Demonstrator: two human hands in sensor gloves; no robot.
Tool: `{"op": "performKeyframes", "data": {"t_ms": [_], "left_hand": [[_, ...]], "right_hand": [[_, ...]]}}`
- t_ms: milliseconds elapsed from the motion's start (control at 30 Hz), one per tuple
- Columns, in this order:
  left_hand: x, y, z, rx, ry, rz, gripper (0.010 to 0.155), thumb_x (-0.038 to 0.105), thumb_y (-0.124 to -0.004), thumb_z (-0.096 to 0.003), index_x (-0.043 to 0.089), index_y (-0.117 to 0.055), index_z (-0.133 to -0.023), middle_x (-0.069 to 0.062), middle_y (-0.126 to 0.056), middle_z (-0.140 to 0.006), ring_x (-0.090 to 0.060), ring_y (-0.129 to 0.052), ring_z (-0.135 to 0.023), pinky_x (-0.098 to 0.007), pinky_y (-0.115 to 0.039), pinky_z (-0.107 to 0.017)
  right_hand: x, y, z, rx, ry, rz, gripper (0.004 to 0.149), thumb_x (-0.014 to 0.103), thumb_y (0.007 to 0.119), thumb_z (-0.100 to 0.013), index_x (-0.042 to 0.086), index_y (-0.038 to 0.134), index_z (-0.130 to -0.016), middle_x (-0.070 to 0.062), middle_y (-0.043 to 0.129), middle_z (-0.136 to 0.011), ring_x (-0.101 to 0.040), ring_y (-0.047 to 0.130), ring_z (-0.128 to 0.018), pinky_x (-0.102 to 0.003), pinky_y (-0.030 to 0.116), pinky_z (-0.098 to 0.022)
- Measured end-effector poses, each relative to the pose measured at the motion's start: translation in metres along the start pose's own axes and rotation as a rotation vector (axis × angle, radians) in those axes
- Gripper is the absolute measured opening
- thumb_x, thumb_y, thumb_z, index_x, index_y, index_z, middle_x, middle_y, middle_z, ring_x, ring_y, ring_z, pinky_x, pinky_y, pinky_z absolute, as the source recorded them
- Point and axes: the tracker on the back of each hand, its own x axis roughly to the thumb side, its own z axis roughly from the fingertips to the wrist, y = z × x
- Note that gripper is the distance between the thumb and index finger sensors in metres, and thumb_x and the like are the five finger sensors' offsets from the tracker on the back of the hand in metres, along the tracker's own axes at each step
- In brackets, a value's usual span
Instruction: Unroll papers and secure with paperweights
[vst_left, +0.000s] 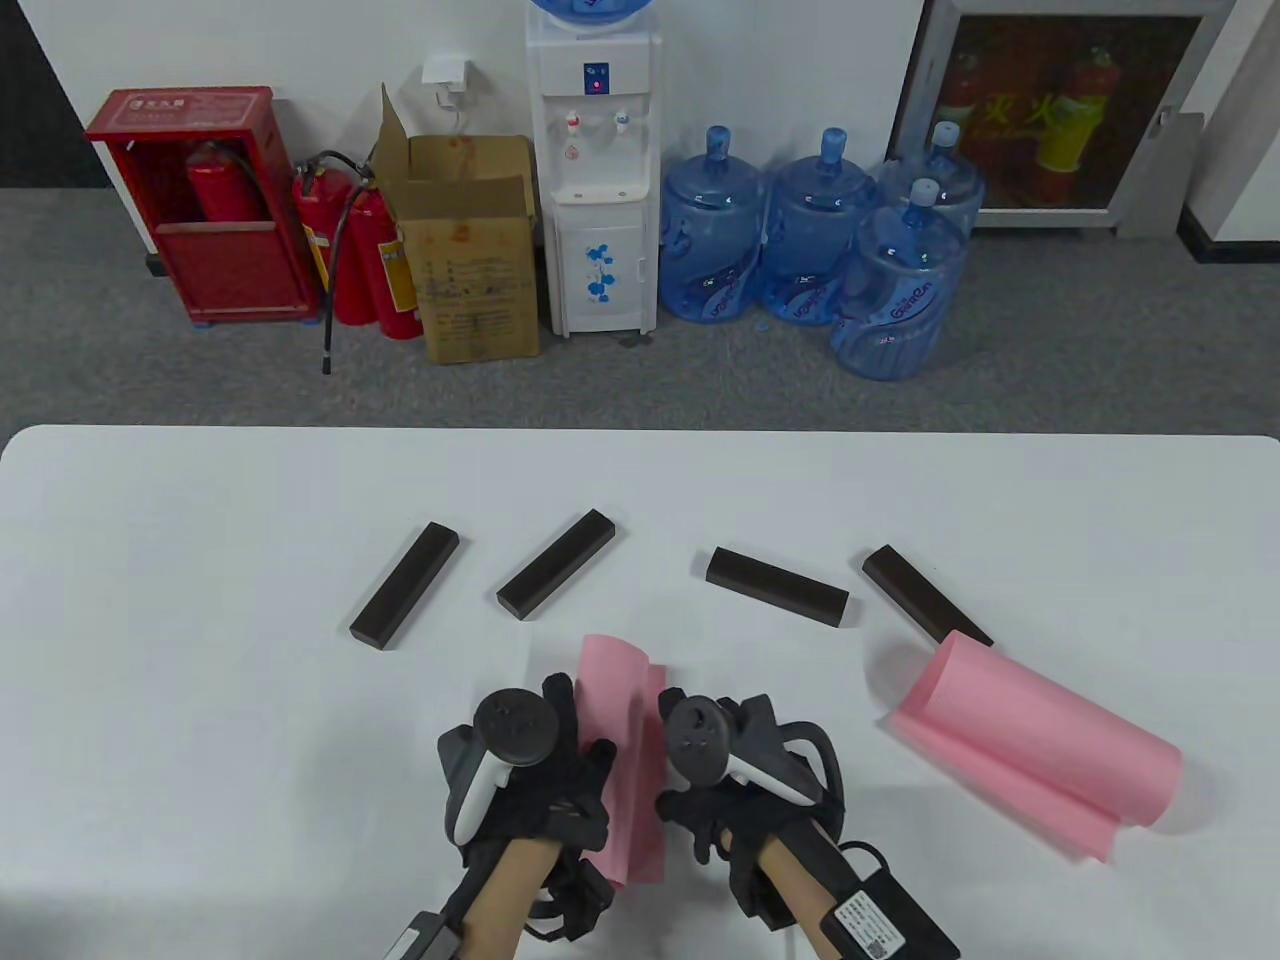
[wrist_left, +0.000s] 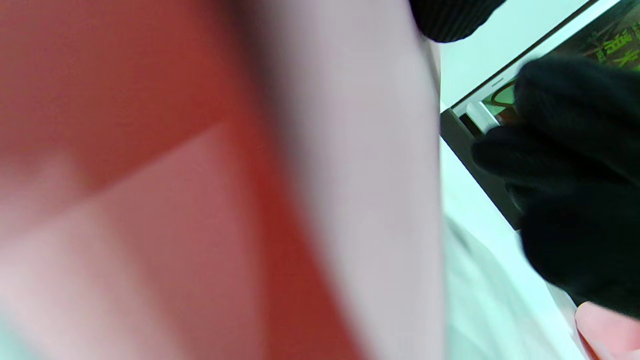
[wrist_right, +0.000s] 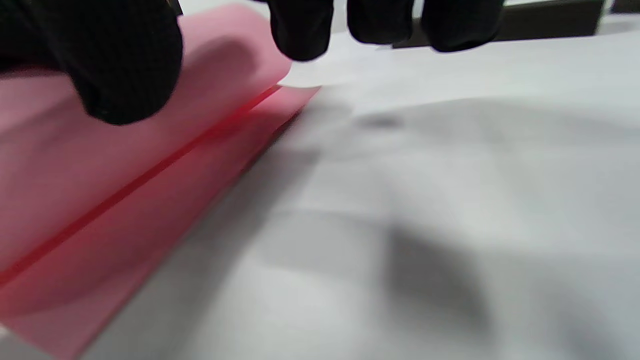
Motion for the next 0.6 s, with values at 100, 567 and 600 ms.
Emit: {"op": "performKeyframes", "data": {"t_ms": [100,567,600], "left_hand": [[-0.002,0.001,0.001,-0.003,0.013,0.005,0.081,0.048,-0.063,-0.0535,0.032,-0.003,-0.106,-0.021,-0.054,-0.113,-0.022,-0.101,-0.068,-0.051,-0.079,-0.054],[-0.004,0.009,0.01,-0.007,0.057,-0.012,0.082,0.055,-0.061,-0.0525,0.032,-0.003,-0.106,-0.024,-0.05,-0.114,-0.029,-0.099,-0.071,-0.054,-0.078,-0.053],[-0.002,0.012,0.013,0.0,0.063,-0.043,0.081,0.055,-0.06,-0.0525,0.032,-0.004,-0.107,-0.025,-0.05,-0.114,-0.029,-0.1,-0.071,-0.054,-0.078,-0.053]], "right_hand": [[0.012,0.007,-0.014,0.009,0.039,-0.033,0.1,0.047,0.085,-0.039,0.022,0.016,-0.107,-0.001,0.037,-0.111,-0.037,0.04,-0.106,-0.06,0.05,-0.072],[0.012,0.031,-0.027,0.061,0.04,-0.064,0.098,0.042,0.089,-0.038,0.026,0.022,-0.107,0.005,0.043,-0.109,-0.034,0.037,-0.106,-0.06,0.04,-0.074],[0.012,0.031,-0.027,0.064,0.041,-0.063,0.097,0.042,0.089,-0.038,0.026,0.022,-0.107,0.005,0.043,-0.109,-0.034,0.036,-0.106,-0.06,0.04,-0.074]]}}
